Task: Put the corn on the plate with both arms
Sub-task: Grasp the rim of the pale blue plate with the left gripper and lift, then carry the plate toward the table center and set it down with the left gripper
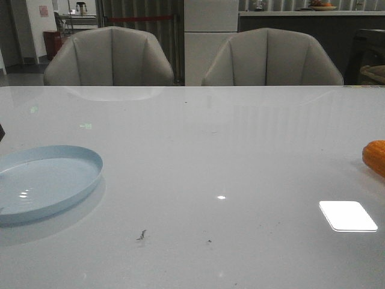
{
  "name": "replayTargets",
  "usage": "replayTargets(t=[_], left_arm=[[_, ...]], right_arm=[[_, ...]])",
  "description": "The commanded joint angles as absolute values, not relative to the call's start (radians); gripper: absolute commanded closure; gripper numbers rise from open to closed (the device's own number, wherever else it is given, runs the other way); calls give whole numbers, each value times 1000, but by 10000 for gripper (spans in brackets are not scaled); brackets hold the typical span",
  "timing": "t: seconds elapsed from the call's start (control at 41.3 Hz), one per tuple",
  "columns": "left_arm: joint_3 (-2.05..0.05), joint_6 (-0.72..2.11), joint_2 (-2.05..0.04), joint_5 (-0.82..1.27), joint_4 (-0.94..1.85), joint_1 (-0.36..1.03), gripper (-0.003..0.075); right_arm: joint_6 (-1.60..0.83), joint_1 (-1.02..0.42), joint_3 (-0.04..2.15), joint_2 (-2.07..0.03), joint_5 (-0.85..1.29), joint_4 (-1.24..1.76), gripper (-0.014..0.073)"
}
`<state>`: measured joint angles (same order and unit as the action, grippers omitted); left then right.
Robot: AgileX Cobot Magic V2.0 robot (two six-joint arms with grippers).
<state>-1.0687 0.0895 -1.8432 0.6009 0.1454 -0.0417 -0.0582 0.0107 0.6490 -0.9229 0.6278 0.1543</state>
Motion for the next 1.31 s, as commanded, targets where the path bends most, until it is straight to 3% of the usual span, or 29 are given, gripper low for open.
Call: replayTargets(t=[0.0,0.242,0.508,0.944,1.282], left_arm=[[-1094,80,-1801,608,159,-38,438],[-1094,80,-1801,615,164,-38,631],[-1122,80,-1801,616,188,-38,627],[-1294,80,-1799,735,511,-34,627],[-1320,80,-1799,679,649,110,627]], right_arm=[[-62,16,683,-918,574,165,74],[-62,16,683,-918,570,165,74],[-62,16,683,-918,570,165,74],[-62,16,683,-918,569,165,74],[-62,16,683,-918,568,171,74]])
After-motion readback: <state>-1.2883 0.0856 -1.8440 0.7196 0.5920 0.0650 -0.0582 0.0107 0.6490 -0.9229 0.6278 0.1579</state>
